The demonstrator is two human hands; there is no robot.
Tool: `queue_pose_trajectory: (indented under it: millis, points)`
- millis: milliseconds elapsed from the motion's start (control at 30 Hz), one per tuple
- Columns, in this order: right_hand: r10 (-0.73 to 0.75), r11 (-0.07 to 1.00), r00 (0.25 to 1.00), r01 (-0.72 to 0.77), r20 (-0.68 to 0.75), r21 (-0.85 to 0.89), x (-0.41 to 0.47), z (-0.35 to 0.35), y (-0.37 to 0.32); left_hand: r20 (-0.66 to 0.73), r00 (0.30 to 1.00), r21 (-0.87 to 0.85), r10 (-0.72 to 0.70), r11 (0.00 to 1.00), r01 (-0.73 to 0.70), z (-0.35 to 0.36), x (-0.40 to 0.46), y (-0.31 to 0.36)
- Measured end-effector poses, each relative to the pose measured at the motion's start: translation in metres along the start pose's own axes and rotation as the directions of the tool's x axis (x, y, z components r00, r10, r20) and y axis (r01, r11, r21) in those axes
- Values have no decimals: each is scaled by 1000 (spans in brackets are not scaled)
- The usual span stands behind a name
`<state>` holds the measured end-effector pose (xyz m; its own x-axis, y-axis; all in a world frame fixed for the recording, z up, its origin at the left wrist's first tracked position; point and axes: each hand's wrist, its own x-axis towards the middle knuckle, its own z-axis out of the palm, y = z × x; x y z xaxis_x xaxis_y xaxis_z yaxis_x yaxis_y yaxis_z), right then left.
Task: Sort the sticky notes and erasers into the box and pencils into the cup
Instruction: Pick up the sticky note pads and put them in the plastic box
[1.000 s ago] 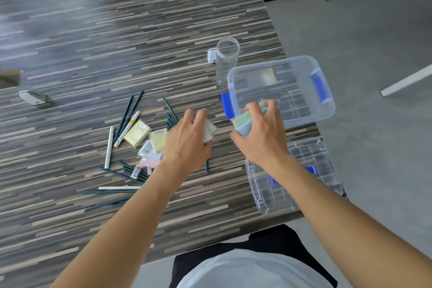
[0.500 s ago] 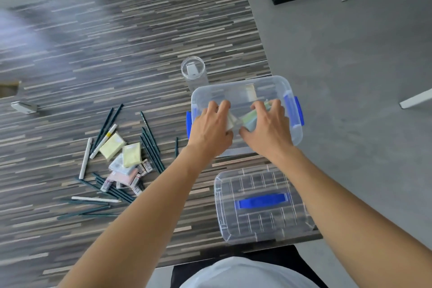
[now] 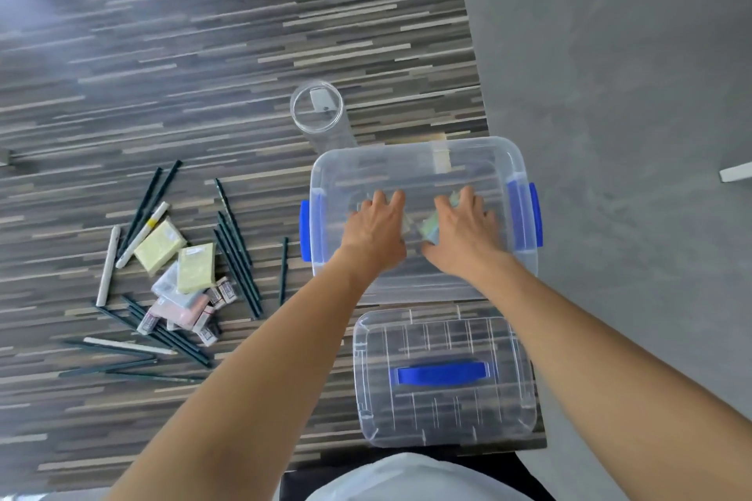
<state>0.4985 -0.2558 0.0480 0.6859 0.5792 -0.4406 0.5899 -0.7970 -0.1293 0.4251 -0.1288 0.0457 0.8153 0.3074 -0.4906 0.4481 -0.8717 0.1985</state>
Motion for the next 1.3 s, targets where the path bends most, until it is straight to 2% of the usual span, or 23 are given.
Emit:
queue_pose_trajectory:
  millis: [267,433,600,800,933,1133,1300]
  points:
    - [-37,999,994,40,99,-29,10,10,-1,89,995,62,-34,998,29,16,11,-4]
    - [-41,999,995,42,94,-15,2,1,-2,2,1000,57,-23,998,23,7,3,-2]
    - [-21,998,1000,22,-21,53,-14,-14,-6,-143,990,7,-14,1000,15,-11,-18,-2]
    - [-47,973,964,104,-263,207,-50,-30,-20,-323,940,-308,-112,951,7,-32,-73,-5]
    - [-96,947,926,198,-365,251,-78,-35,-41,-455,871,-399,-185,917,-14,-38,-117,-18]
    - [-198,907,885,328,-421,264,-114,-35,-86,-520,801,-537,-297,843,-37,-34,-174,-57]
    - [-254,878,858,398,-446,267,-130,-26,-136,-503,776,-565,-379,825,37,-16,-212,-110]
